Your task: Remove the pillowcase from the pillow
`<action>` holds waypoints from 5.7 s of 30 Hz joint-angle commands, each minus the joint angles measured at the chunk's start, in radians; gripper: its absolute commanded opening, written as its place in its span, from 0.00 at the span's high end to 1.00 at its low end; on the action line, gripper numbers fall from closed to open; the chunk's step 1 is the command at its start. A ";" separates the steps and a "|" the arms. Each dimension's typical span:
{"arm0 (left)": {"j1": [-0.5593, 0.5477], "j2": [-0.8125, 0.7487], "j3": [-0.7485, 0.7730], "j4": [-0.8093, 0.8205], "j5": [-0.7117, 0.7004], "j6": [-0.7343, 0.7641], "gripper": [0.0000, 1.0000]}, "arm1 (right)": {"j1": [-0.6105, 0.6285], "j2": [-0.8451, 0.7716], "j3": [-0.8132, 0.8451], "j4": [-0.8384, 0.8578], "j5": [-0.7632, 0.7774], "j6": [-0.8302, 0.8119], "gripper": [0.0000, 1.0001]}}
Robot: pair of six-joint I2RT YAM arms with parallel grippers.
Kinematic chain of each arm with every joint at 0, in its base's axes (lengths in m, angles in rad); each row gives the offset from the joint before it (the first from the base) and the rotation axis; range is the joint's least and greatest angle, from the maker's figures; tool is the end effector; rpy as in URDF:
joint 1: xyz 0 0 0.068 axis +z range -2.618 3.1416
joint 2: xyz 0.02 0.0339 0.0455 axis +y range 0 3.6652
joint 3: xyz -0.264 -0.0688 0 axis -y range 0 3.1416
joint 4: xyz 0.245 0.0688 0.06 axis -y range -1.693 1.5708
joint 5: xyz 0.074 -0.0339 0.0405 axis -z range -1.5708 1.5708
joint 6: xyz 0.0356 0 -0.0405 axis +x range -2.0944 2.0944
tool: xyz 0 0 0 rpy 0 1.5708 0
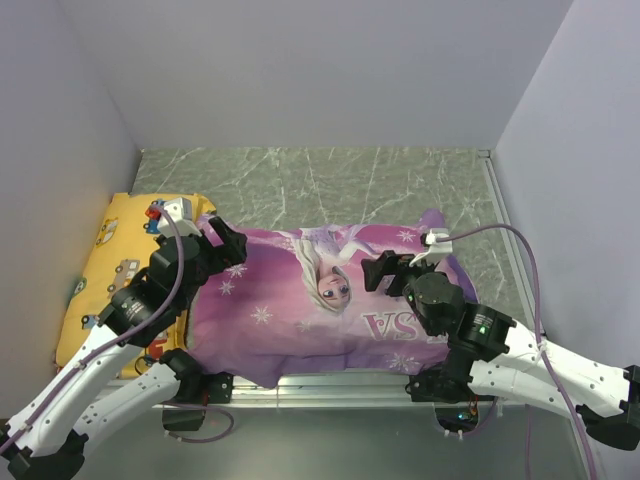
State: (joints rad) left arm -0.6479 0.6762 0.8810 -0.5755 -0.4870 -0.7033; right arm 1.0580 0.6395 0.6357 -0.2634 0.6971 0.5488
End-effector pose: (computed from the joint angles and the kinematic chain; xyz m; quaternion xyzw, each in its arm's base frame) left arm 0.1217 -0.0712 0.3491 -0.1583 0.7969 -0.1874 0.5521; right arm 0.0940 0.1204 0.3034 0.0123 0.7753 0.2218 0.5912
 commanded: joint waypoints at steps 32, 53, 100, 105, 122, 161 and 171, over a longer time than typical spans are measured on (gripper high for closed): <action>-0.006 0.224 -0.084 0.146 0.100 -0.095 0.75 | 0.142 0.558 0.335 -0.145 0.068 -0.096 1.00; 0.267 0.968 0.741 0.143 0.326 0.109 1.00 | 0.203 0.570 0.478 -0.238 -0.024 -0.388 0.09; 0.117 0.365 0.285 0.267 0.490 0.059 0.09 | -0.736 1.227 0.685 0.003 -1.013 -0.040 0.95; 0.008 0.375 0.150 0.330 0.415 0.027 0.08 | -0.739 1.270 0.759 0.013 -1.034 -0.007 0.79; -0.176 0.706 0.269 0.306 0.176 0.059 0.24 | -0.659 0.875 0.924 -0.238 -0.699 -0.098 0.21; -0.450 0.721 0.423 0.019 0.124 0.208 0.14 | -0.118 -0.014 -0.067 -0.194 -0.303 0.209 1.00; -0.561 0.853 0.522 -0.095 -0.189 0.177 0.12 | -0.119 0.008 -0.067 -0.194 -0.312 0.215 1.00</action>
State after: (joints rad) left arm -1.1965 1.5154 1.3380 -0.6342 -0.5438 -0.5190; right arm 0.9337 0.6426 0.5789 -0.4492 0.3508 0.7483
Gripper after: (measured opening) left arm 0.883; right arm 0.007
